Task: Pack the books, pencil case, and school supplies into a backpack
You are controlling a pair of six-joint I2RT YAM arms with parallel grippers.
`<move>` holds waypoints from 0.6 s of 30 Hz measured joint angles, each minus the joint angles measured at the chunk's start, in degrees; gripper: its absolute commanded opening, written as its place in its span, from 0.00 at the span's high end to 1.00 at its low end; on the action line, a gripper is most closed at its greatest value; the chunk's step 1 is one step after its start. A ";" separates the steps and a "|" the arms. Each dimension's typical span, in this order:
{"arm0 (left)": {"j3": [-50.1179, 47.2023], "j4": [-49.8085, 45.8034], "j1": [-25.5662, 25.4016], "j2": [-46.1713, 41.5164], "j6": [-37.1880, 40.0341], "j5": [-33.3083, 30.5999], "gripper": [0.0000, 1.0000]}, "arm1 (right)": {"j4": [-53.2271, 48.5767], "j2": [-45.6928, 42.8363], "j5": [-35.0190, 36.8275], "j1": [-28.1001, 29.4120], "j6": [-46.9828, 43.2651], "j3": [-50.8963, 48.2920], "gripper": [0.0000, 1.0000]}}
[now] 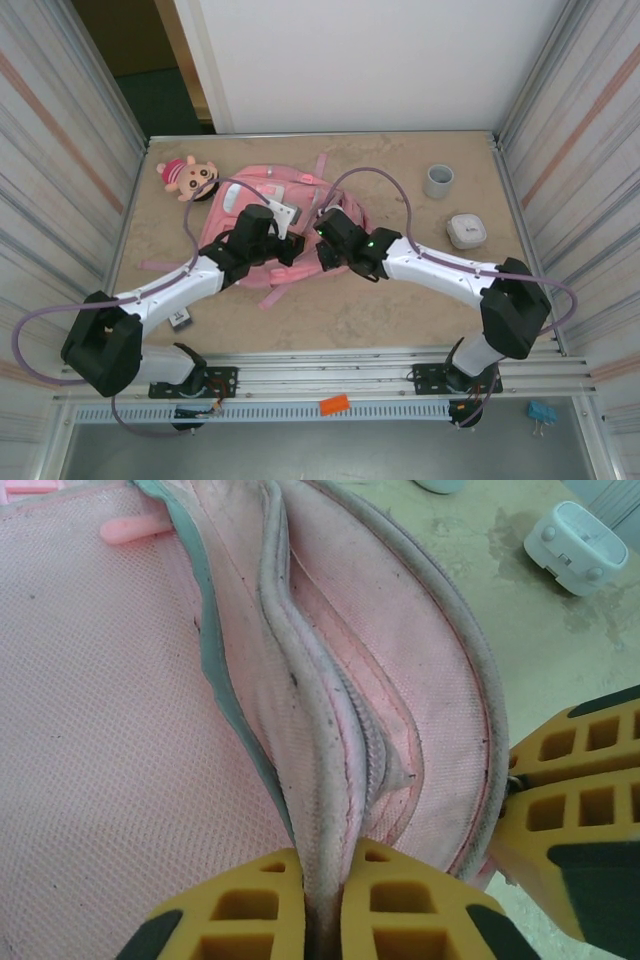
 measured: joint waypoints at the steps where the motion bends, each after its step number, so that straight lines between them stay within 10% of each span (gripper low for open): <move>1: 0.46 -0.72 0.02 0.04 -0.17 -0.02 0.45 | -0.20 -0.52 -0.85 -0.28 -0.17 -0.31 1.00; 6: 4.09 -7.48 1.81 0.72 -4.20 0.24 0.26 | -0.92 -1.22 -3.34 -0.98 -1.07 -1.25 1.00; 18: -2.25 -19.56 14.67 -10.97 -20.04 1.70 0.29 | -1.57 -1.20 -4.37 -0.11 -1.05 -1.51 1.00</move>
